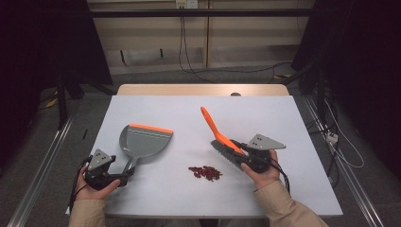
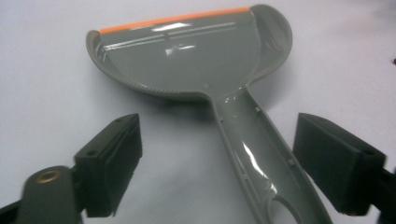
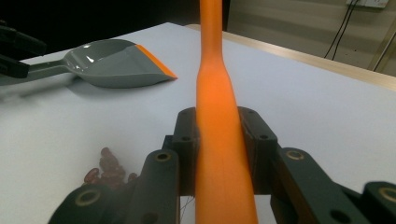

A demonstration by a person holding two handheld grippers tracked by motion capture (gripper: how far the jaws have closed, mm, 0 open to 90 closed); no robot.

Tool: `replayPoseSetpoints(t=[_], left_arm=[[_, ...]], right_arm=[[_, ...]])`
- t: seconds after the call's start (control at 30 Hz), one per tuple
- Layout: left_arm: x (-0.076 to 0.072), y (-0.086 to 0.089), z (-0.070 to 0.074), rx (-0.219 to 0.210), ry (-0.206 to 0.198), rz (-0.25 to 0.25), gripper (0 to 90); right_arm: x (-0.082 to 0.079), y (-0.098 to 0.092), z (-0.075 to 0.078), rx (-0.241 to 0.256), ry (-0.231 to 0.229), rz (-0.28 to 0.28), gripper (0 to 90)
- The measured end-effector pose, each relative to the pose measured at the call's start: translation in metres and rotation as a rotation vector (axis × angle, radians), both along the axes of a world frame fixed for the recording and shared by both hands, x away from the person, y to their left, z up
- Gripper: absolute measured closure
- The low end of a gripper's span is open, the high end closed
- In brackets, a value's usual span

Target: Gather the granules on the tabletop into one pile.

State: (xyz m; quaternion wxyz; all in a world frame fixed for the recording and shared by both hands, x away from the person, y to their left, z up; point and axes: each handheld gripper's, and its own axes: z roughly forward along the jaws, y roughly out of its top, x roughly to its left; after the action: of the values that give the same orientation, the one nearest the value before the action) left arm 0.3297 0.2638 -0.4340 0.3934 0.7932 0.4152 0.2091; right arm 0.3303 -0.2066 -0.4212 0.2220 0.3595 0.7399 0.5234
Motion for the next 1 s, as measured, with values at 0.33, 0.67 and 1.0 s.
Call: replayPoseSetpoints(t=[0.33,0.67,1.0], left_arm=[[0.014,-0.019,-0.003,0.048,0.069,0.019,35.2],[0.02,-0.025,-0.004,0.067,0.075,0.038,47.0],[0.027,-0.024,-0.004,0.081,0.091,0.063,62.4]], right_arm=[[-0.001,-0.001,0.001,-0.002,-0.008,-0.019,71.2],[0.0,-0.002,0.001,0.002,-0.007,-0.019,71.2],[0.0,-0.004,0.003,0.009,-0.016,-0.021,71.3]])
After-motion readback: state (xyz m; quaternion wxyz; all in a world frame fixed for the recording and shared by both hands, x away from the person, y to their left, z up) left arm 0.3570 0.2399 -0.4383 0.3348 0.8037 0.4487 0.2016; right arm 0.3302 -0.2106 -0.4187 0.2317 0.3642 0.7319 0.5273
